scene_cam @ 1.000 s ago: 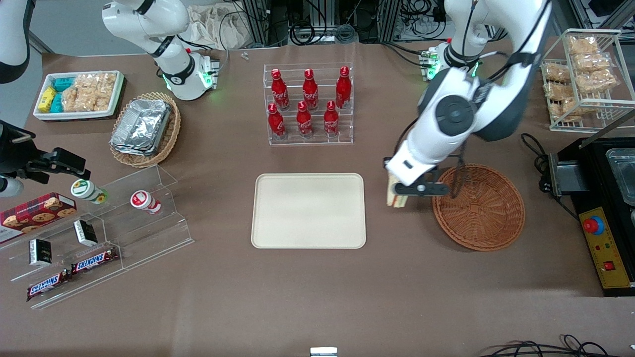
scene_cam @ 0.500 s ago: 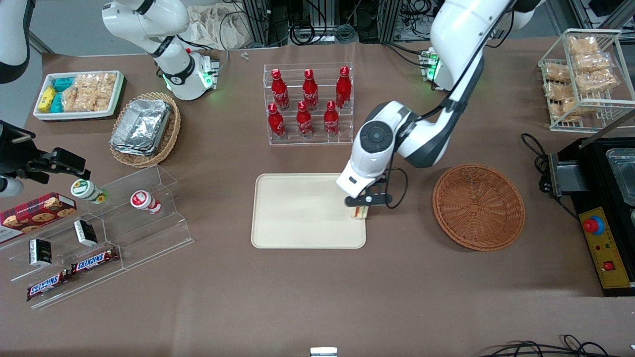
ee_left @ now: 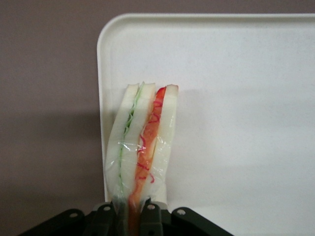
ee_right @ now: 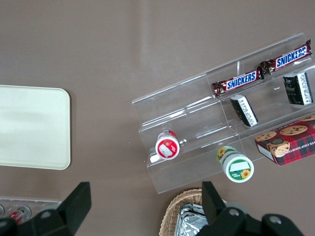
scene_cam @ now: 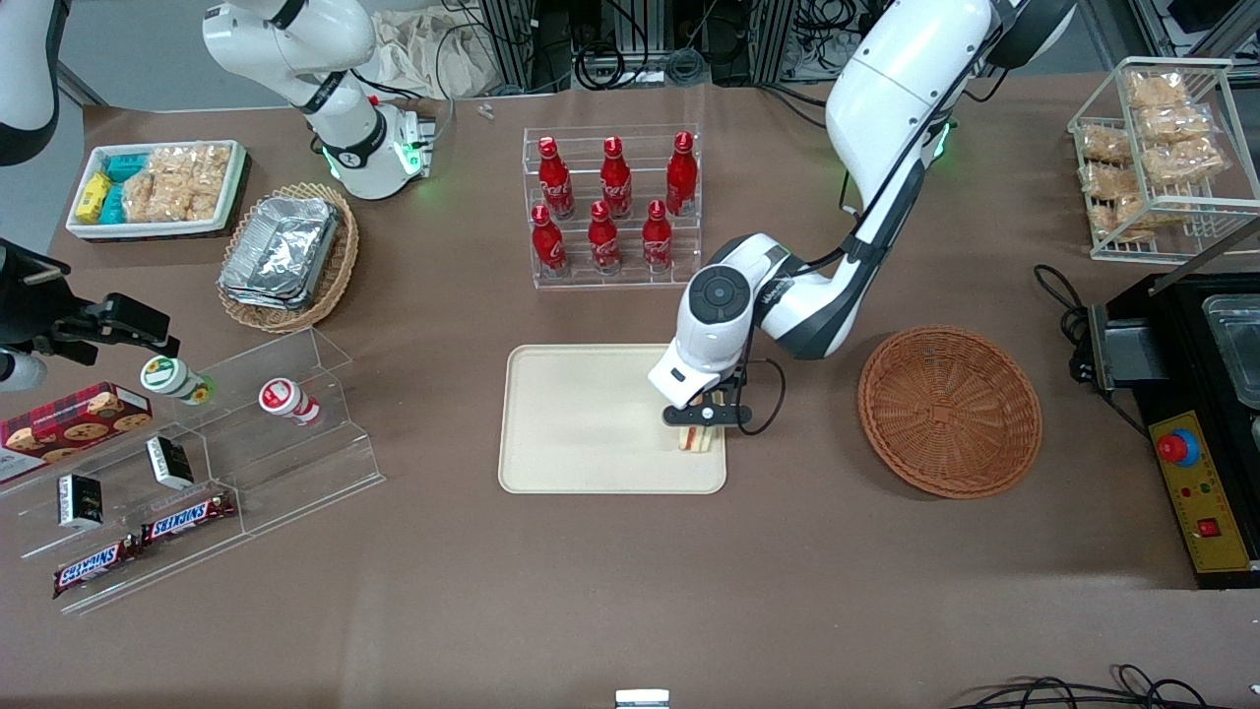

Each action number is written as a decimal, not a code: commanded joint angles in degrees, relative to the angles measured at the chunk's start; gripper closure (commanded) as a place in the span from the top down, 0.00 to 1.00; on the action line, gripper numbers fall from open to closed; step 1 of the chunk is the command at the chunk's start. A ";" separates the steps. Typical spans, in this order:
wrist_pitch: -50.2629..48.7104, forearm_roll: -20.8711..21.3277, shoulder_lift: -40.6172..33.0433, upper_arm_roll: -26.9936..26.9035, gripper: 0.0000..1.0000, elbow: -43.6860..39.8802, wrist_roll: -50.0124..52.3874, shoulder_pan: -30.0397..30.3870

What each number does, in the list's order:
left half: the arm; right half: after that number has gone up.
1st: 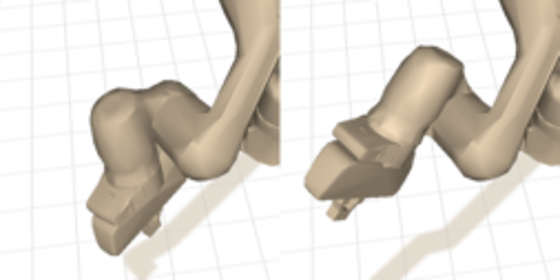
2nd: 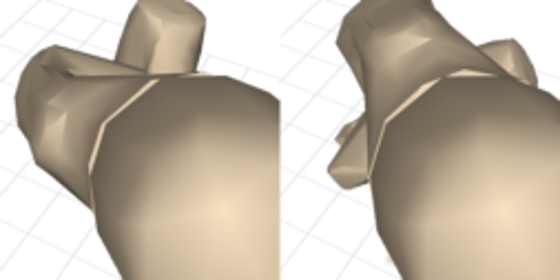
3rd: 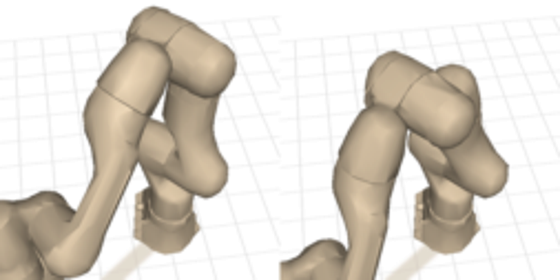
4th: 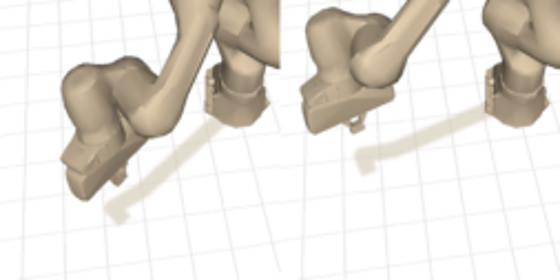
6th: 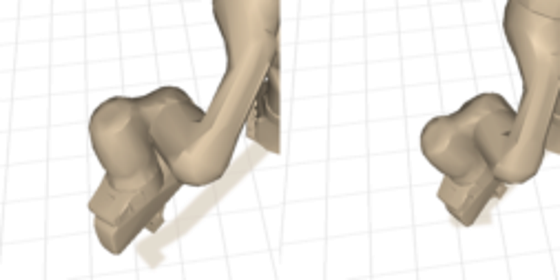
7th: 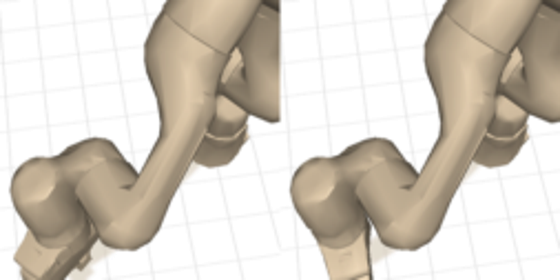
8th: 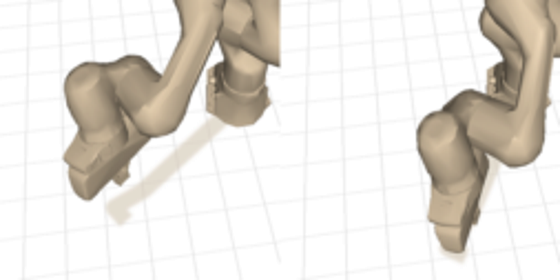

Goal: Place sandwich from basket to tray
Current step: 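Carry the sandwich over the cream tray and lower it onto it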

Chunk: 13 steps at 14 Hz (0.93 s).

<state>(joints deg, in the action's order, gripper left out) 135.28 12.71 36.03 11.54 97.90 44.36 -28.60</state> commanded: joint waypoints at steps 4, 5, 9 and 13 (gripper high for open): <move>-0.19 4.08 1.33 -0.81 1.00 -2.01 1.61 -0.93; -0.10 3.90 1.33 -0.81 1.00 -2.19 2.65 -0.75; -2.38 3.99 -0.16 -0.73 1.00 -3.33 5.30 -0.58; -16.24 3.81 -5.25 -0.81 1.00 -7.88 2.85 -0.14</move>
<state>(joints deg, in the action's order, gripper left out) 125.92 16.09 34.21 11.17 92.18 47.93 -28.49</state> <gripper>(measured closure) 0.000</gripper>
